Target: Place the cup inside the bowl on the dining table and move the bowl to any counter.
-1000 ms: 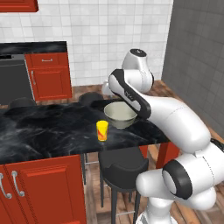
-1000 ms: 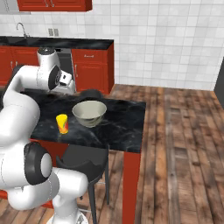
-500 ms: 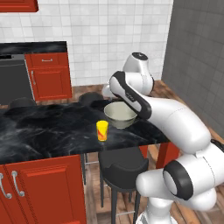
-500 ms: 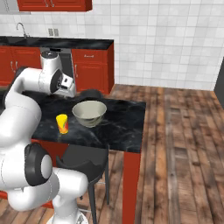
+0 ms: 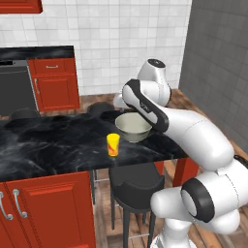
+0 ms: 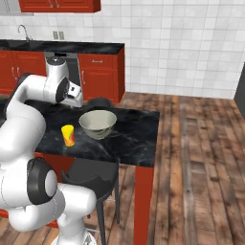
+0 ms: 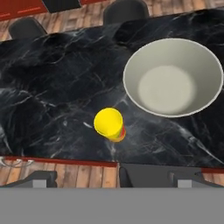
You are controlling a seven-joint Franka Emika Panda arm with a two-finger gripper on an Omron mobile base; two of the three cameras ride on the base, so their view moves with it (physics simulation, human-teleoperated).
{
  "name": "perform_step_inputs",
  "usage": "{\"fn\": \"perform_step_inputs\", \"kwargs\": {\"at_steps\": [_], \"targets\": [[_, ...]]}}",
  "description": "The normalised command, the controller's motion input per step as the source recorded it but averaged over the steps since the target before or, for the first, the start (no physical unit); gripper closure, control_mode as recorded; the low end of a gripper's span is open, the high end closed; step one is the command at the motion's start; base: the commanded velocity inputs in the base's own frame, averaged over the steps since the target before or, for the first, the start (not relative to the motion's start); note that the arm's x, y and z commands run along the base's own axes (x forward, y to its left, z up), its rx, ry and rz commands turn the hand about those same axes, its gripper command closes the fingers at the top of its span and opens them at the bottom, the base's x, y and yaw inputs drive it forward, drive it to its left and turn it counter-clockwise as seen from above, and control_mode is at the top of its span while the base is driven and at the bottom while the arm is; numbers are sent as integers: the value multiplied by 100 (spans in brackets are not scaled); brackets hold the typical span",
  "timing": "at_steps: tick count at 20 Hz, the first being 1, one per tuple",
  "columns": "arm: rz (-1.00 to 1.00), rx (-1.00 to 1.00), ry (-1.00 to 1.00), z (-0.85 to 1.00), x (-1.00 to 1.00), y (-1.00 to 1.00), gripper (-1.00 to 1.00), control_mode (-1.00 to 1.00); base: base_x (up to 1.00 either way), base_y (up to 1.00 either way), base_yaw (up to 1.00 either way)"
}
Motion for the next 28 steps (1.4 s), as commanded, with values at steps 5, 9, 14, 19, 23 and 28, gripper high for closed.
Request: {"fn": "perform_step_inputs", "kwargs": {"at_steps": [5,9,14,19,23,28], "targets": [[-1,0,11,-1,0,0,-100,-100,0,0,0],[-5,0,11,-1,0,0,-100,-100,0,0,0],[-9,3,8,0,0,0,-100,-100,0,0,0],[-13,6,5,0,0,0,-100,-100,0,0,0],[-13,4,8,0,0,0,-100,-100,0,0,0],[-8,0,7,-12,0,0,-100,-100,0,0,0]]}}
